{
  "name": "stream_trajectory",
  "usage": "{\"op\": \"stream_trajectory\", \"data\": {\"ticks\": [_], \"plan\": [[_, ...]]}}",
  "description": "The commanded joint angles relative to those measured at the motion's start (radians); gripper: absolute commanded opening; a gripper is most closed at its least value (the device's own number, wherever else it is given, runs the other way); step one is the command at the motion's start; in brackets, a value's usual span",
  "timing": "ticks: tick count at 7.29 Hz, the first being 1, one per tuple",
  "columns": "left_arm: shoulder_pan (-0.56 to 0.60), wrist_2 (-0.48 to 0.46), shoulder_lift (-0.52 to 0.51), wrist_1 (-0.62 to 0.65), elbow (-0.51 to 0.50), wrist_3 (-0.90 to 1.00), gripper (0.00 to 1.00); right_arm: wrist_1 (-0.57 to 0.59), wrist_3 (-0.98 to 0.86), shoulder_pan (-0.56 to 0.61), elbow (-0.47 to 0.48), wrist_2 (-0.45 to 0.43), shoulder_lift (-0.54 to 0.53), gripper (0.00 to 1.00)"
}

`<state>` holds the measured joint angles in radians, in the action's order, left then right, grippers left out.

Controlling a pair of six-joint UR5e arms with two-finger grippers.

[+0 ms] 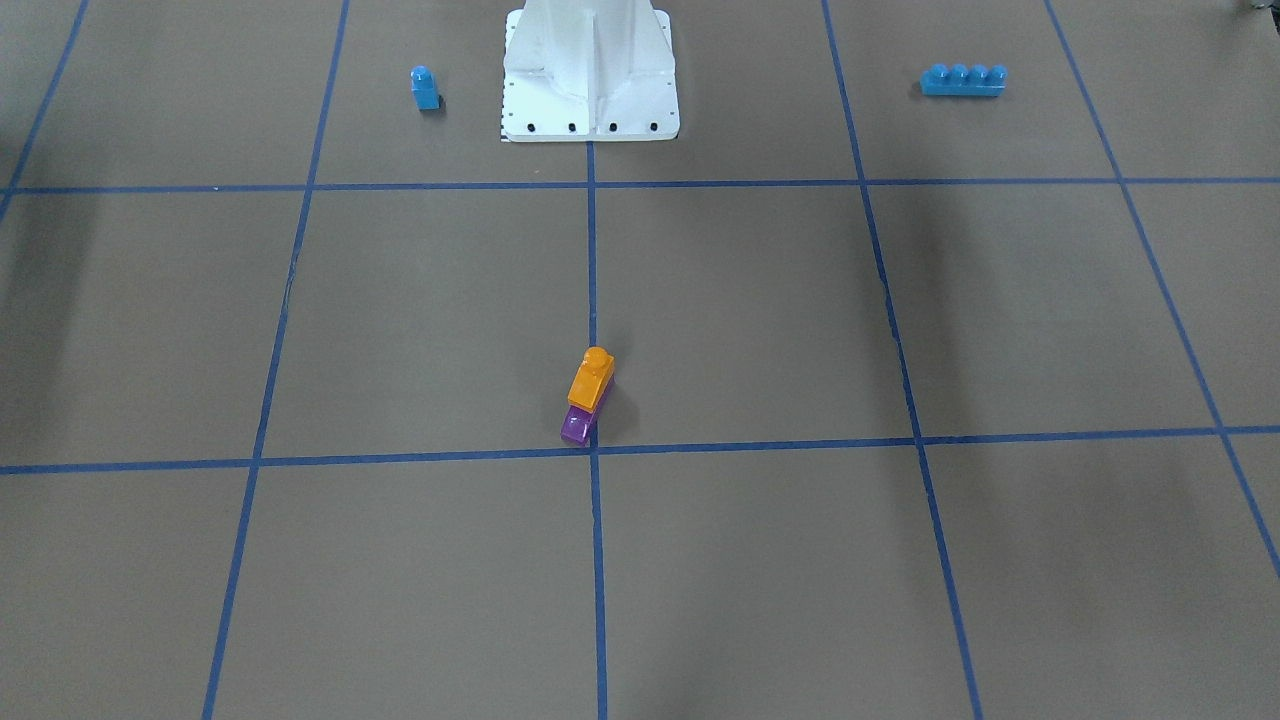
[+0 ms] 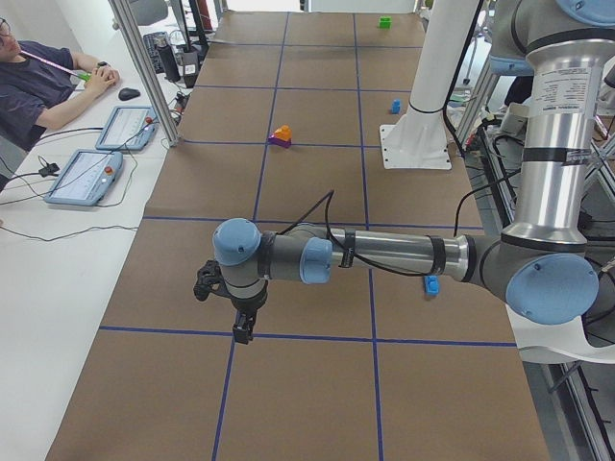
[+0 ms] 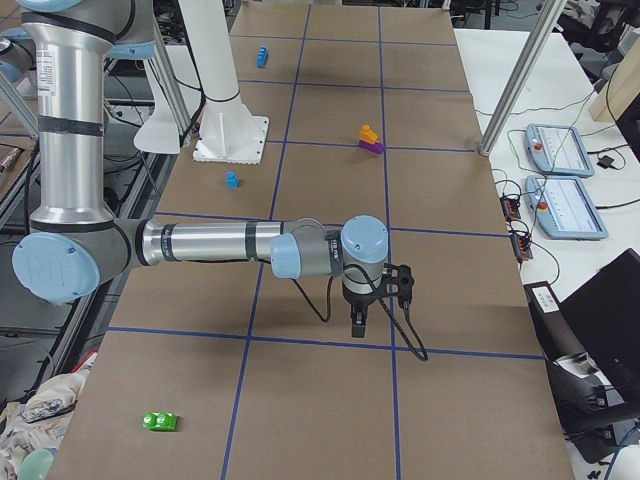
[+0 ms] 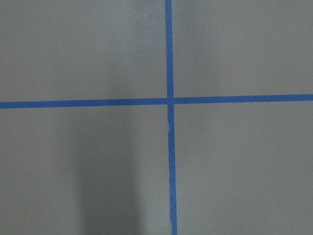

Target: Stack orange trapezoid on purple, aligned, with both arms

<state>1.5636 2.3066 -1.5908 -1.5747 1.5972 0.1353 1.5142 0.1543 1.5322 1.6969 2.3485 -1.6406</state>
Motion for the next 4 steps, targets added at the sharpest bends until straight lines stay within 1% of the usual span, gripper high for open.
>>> {"op": "stream_trajectory", "data": {"ticks": [1, 4], "plan": [[0.0, -0.001, 0.047, -0.007, 0.006, 0.0, 1.0, 0.003, 0.008, 0.0, -0.009, 0.031, -0.005, 1.0], [-0.005, -0.001, 0.038, 0.002, 0.004, -0.013, 1.0, 0.17, 0.008, 0.0, 0.015, 0.044, 0.039, 0.99]]}}
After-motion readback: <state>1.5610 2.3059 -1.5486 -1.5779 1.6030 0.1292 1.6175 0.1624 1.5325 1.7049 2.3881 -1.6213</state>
